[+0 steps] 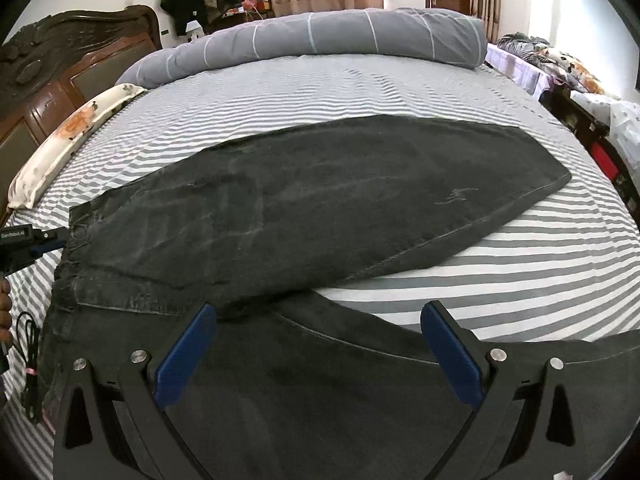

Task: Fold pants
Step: 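Lift the leg hem with the right gripper and fold it toward the left gripper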

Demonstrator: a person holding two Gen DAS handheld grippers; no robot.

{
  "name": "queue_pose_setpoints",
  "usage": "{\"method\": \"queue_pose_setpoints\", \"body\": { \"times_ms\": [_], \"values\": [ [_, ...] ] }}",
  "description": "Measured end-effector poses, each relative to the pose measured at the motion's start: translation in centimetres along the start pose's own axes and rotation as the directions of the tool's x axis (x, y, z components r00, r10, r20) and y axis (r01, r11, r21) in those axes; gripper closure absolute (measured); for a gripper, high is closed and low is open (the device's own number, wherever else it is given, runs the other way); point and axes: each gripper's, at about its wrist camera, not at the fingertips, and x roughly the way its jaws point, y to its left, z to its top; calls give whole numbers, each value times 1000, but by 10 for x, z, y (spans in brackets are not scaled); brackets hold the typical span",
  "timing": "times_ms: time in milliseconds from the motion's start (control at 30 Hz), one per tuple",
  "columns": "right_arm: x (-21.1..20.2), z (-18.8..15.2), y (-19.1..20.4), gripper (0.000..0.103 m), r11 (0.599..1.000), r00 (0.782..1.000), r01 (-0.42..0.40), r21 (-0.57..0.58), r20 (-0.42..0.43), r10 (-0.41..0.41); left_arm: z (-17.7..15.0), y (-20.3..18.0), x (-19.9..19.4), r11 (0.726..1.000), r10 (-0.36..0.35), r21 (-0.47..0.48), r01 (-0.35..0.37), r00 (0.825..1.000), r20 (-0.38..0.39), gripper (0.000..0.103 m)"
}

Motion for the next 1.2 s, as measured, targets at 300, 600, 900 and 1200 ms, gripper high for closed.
{"method": "queue_pose_setpoints", "body": {
  "times_ms": [300,600,900,1200],
  "values": [
    [15,0,12,1,1000,1000,2,-29,-13,-2,-2,12,15,999,30,-37,-30,999,-17,83],
    [22,0,10,1,1000,1000,14,-24,-19,-15,16,13,29,996,-6,-92,7,1000,14,83],
    [31,2,13,1,997,999,15,-76,-44,-18,34,16,49,976,-41,-212,55,997,69,88],
    [46,50,11,3,941,988,-131,-313,-123,96,19,-14,-4,991,-55,-104,81,972,230,98]
  ]
}}
